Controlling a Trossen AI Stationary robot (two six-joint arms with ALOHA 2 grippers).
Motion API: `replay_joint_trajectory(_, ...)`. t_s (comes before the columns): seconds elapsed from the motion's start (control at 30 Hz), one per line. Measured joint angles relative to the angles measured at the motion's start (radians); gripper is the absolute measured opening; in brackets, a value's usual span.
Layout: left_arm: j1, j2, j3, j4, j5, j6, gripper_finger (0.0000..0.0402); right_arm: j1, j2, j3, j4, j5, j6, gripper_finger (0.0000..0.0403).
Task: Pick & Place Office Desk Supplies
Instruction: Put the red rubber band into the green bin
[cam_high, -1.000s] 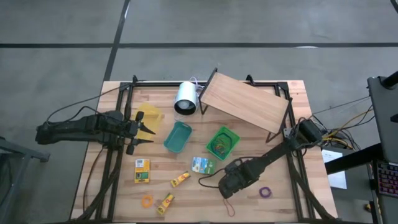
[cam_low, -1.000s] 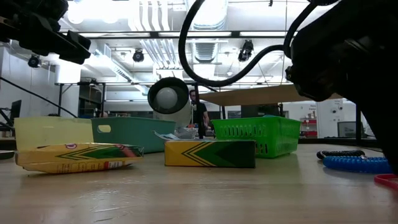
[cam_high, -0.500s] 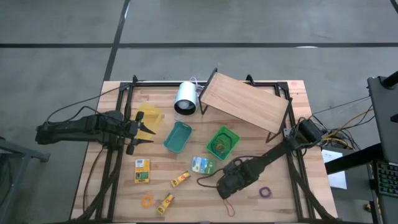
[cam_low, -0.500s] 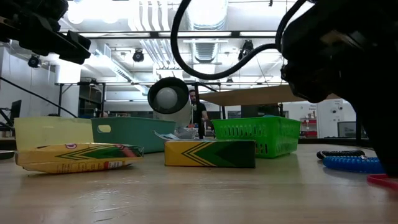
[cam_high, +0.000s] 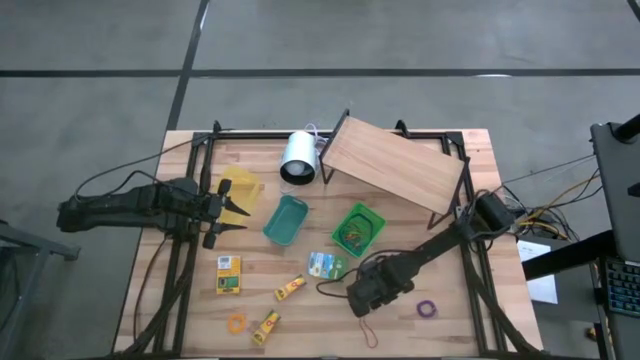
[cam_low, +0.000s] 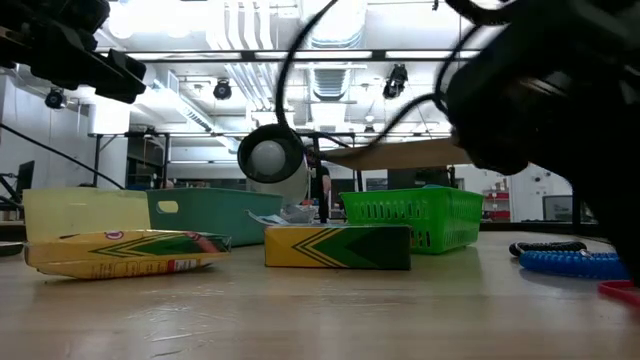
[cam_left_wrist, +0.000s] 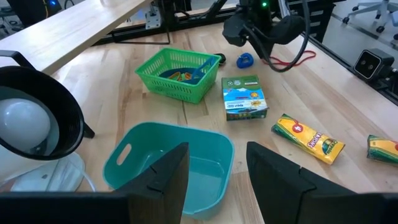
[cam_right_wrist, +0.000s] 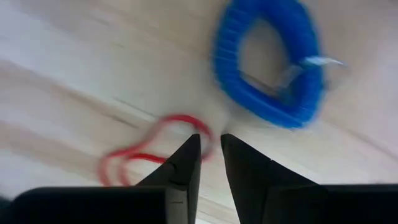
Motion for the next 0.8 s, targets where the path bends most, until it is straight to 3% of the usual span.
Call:
replay_joint_trajectory(0.17, 0.000, 0.000, 0.000, 0.000, 0.000, 0.000, 0.0164, 0.002, 0.002, 0.023, -0.113, -0.001, 0.039, 0.0072)
replay_joint_trajectory(0.8, 0.000, 0.000, 0.000, 0.000, 0.000, 0.000, 0.0164, 0.003, 0.002, 0.023, -0.107, 0.026, 0.057, 0.0063)
